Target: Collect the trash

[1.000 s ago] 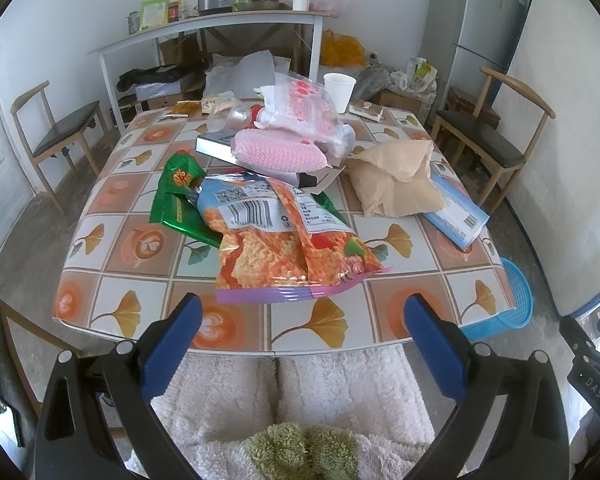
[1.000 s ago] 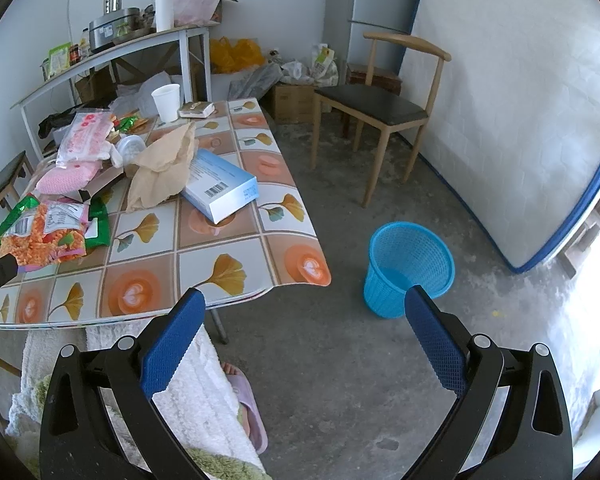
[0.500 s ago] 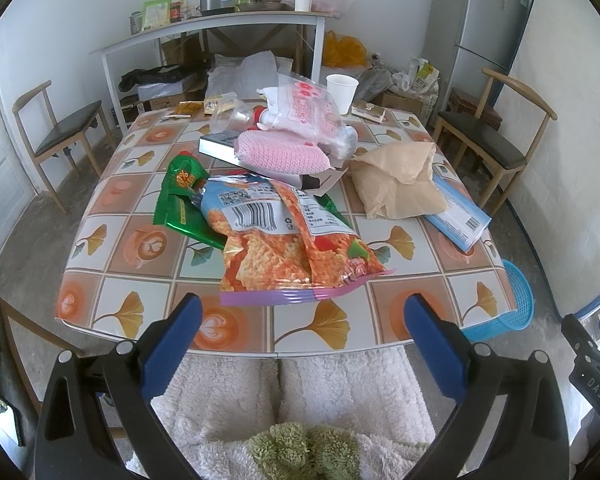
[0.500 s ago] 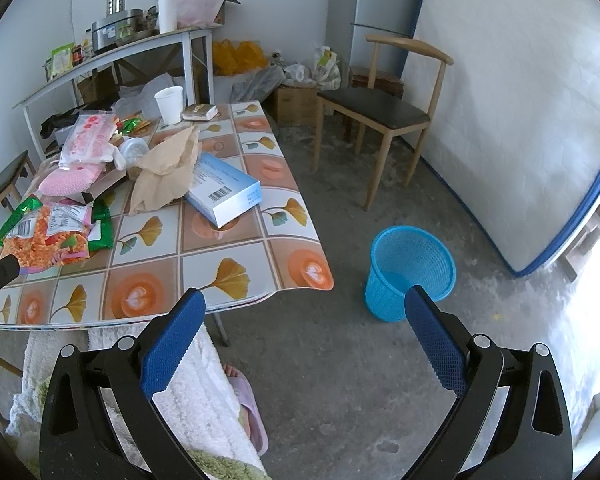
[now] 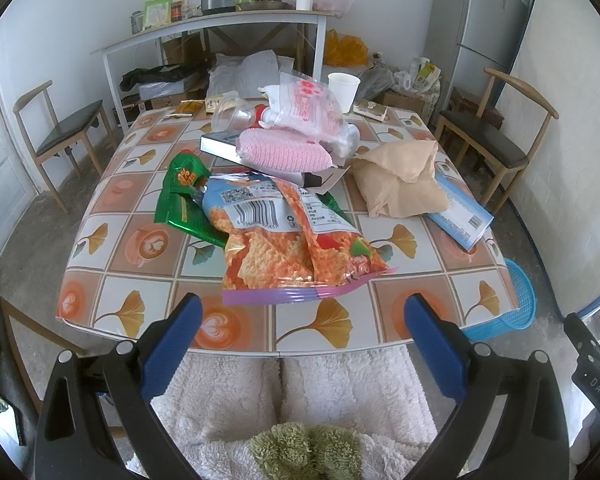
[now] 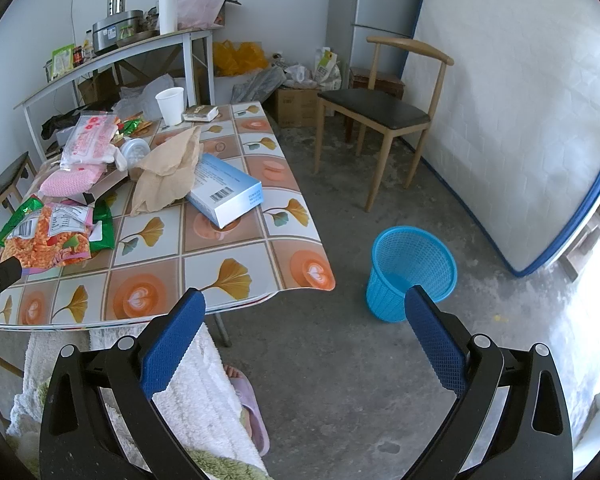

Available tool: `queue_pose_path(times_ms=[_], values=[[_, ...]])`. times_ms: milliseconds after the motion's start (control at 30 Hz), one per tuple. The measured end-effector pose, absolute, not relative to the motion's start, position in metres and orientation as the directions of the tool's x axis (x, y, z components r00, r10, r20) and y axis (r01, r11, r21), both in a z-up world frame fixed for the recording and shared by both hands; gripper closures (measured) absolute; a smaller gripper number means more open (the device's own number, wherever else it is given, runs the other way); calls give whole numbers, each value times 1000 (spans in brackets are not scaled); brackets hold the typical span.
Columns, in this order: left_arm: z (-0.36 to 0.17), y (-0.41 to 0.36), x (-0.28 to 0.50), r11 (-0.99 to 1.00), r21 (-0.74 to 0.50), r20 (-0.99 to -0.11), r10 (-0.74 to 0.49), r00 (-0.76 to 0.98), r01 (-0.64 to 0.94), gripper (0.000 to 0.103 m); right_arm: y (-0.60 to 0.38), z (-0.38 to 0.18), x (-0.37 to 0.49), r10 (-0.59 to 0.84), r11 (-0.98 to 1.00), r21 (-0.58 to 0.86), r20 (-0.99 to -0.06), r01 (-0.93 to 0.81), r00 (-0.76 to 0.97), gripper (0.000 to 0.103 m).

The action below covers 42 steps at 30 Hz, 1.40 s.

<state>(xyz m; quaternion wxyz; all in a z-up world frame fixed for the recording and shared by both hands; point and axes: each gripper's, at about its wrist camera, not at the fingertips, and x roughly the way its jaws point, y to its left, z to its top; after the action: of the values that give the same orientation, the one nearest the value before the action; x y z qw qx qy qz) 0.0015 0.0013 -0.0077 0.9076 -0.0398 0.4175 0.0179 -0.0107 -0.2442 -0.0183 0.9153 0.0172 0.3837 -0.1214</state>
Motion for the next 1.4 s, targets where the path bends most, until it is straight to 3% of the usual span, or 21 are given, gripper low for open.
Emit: queue_pose_path(times_ms=[1033, 1400], values=[[-17, 13, 1, 996, -49, -753, 10, 658, -71, 4, -234, -12, -4, -183, 976, -41, -687, 215, 703, 8], [-4, 56, 1, 987, -161, -651, -95, 753, -15, 4, -196, 6, 33, -85, 995, -2, -594, 104, 800, 8]])
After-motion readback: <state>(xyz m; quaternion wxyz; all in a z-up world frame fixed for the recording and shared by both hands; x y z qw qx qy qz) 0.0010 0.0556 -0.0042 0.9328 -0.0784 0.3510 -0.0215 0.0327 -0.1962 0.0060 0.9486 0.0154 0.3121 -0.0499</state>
